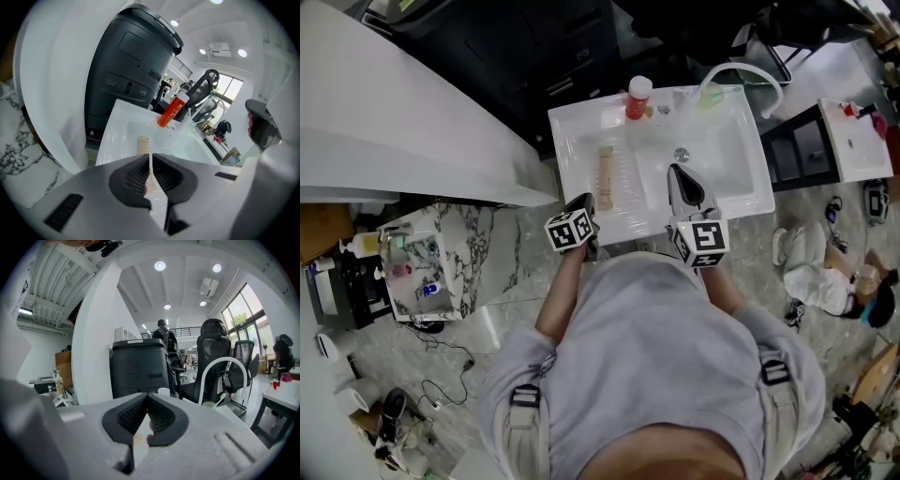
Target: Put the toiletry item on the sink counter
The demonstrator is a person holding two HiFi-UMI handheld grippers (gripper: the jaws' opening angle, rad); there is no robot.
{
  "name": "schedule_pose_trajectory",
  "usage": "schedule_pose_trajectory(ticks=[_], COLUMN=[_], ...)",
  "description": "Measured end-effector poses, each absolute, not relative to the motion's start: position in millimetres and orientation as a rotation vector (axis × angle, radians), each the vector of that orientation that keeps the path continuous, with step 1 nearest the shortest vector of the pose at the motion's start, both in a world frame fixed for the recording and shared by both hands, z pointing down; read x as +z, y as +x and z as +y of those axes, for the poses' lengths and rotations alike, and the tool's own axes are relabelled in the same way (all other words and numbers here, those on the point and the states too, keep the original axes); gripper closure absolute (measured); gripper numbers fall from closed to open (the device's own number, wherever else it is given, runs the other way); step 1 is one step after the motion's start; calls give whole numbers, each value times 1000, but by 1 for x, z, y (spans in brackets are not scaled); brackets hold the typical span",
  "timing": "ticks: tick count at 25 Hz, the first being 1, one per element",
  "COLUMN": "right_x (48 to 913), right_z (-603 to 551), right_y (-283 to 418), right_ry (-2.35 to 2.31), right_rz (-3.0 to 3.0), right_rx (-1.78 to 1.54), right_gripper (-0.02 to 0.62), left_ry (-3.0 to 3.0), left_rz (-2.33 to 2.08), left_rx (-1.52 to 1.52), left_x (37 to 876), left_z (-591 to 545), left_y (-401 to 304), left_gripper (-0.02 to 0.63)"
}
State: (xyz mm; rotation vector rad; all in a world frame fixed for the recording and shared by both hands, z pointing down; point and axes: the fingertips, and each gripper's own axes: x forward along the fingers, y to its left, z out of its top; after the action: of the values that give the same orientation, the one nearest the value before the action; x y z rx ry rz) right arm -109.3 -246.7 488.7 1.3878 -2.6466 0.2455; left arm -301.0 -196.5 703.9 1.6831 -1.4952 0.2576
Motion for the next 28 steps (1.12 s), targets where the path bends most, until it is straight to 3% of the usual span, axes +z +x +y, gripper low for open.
schedule_pose_trajectory(ticks=[28], right_x=[476], right_z=[-259], right_y=[-119], right_ry=[1315], right_rz=[-2722], right_rx=[240], right_gripper=[591], left_ry=[1848], left_rz=[-1820], left_rx=[67], left_x=[580], left_z=[-222], left_y=[-322], left_gripper=[600])
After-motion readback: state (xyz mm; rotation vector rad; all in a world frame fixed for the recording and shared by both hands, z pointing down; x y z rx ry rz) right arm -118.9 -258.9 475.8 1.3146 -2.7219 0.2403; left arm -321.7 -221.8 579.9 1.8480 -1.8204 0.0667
